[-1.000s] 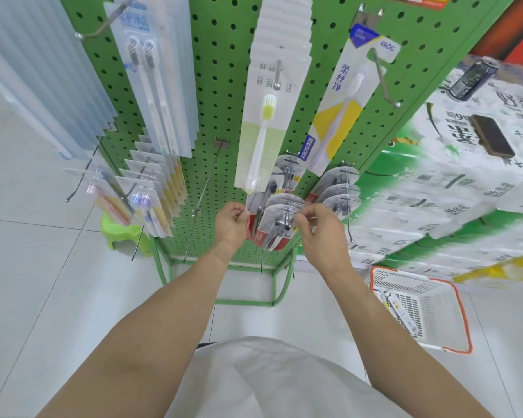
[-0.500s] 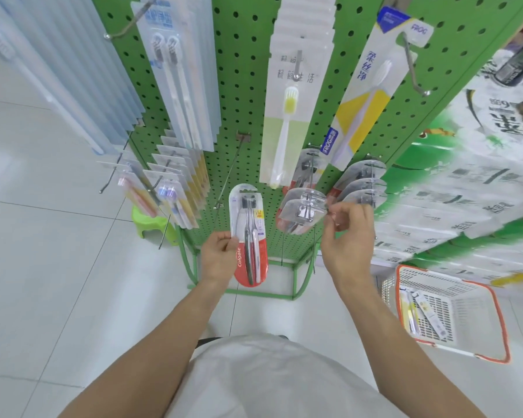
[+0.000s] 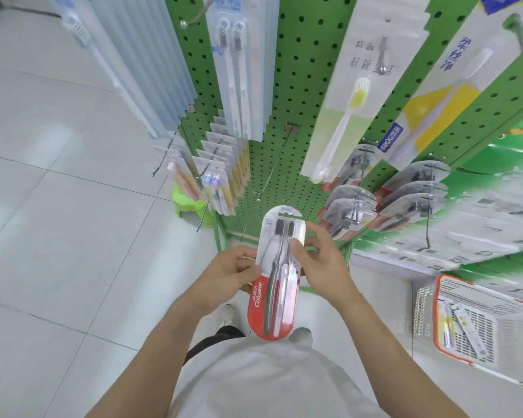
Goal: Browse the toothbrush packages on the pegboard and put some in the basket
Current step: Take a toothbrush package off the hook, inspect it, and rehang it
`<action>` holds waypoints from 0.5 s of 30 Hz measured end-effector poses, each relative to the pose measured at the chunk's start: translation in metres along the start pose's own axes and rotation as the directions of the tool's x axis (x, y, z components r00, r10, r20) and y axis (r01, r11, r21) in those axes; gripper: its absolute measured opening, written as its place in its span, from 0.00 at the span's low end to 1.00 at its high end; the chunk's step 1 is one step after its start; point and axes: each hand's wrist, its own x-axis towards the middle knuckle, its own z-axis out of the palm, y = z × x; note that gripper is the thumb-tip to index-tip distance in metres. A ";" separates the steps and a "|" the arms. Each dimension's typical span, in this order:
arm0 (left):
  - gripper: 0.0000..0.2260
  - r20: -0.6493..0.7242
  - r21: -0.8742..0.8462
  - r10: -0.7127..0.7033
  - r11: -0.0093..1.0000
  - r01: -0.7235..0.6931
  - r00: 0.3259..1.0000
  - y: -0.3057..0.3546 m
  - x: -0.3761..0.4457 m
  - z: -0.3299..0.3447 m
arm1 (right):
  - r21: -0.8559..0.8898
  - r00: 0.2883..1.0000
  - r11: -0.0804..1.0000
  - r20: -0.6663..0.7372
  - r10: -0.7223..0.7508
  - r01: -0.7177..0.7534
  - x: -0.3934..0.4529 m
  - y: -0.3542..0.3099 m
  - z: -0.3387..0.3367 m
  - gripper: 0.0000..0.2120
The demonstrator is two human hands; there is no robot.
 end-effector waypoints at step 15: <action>0.15 -0.264 0.085 0.347 0.938 -0.336 0.900 0.069 0.010 0.012 | 0.378 0.963 0.923 0.214 -0.163 0.072 -0.006 -0.040 -0.022 0.22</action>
